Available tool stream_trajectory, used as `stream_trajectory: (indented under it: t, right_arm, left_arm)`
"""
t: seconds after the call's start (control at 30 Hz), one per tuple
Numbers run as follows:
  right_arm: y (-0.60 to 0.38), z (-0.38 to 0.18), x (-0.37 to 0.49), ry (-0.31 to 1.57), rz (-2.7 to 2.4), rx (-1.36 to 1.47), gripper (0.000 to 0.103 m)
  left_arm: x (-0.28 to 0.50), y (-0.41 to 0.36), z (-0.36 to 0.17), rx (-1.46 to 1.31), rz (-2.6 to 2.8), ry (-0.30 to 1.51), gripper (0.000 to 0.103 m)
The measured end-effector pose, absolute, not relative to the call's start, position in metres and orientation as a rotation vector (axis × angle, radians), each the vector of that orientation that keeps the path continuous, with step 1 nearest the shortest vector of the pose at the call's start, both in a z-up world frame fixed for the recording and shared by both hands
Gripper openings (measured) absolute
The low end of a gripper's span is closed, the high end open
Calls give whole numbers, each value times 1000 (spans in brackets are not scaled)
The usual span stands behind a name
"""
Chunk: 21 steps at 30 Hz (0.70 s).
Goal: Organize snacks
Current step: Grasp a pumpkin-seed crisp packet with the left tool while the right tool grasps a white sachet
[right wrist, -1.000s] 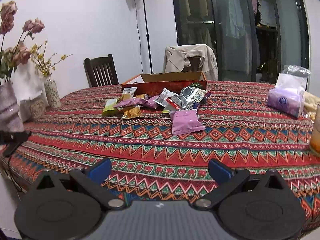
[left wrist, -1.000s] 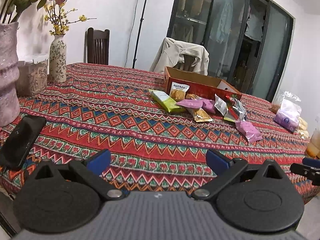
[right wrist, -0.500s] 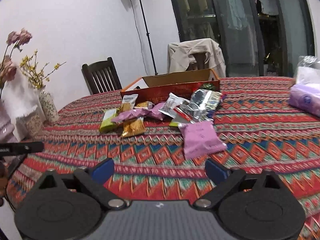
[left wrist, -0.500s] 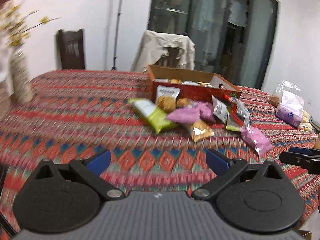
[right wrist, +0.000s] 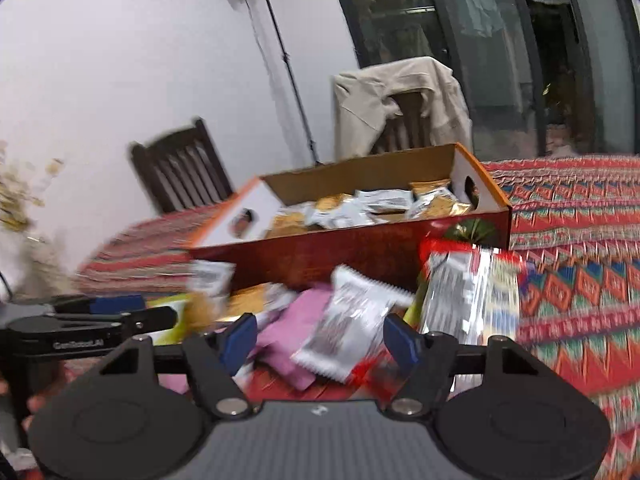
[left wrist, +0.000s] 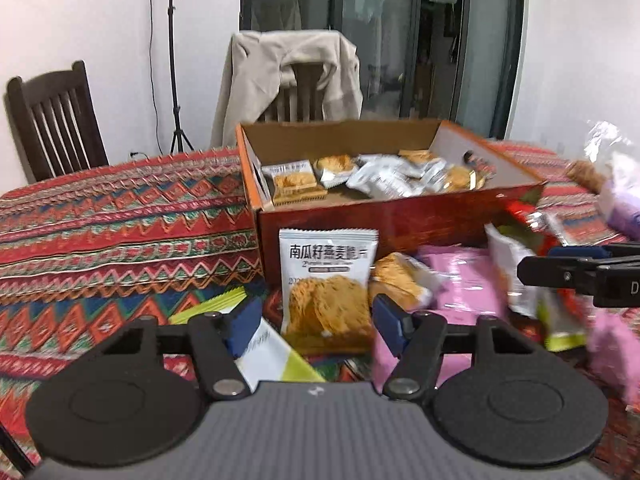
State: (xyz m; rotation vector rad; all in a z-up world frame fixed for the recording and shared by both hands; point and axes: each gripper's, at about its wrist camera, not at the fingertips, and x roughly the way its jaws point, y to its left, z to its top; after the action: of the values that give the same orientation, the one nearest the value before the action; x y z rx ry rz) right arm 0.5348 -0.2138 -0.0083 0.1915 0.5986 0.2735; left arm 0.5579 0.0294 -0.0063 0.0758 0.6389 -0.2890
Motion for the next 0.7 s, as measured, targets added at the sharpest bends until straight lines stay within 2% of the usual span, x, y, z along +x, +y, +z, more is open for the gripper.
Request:
stream_trajectory:
  t: [0.1,0.13,0.2,0.23,0.27,0.5,0.63,0.67,0.7]
  right_arm:
    - [-209,-23,560,624,239,189,65]
    - [-207,-28,564,626,239,186,64]
    - [-205,-34,567,616,233,169,58]
    - [-203,-38,568,615,235,159,56]
    - [-202,-39,568,610,234,149,54]
    - [-203,-38,566,593,262,144,47]
    - [-211,-27,555,555,284,207,42]
    - [-211,-21,550,539,295,209,35]
    - [-210,-15,543,520,308,206,15]
  left_arm:
    - [571,29,-19,48,-305,646,62]
    - [572,30,-22,41,-310,636,52]
    - [573,31,-26,25,-315,635,48]
    - [572,32,-28,15,-321,634,42]
    - [573,32,-28,13,-327,641,39]
    - [565,39,-13,-25,-315,624,38]
    - [533,46,21,-37,-299,554,38]
    - [522,47,30,-29,-298,531,38]
    - [509,48,40,-22,-296,509,38]
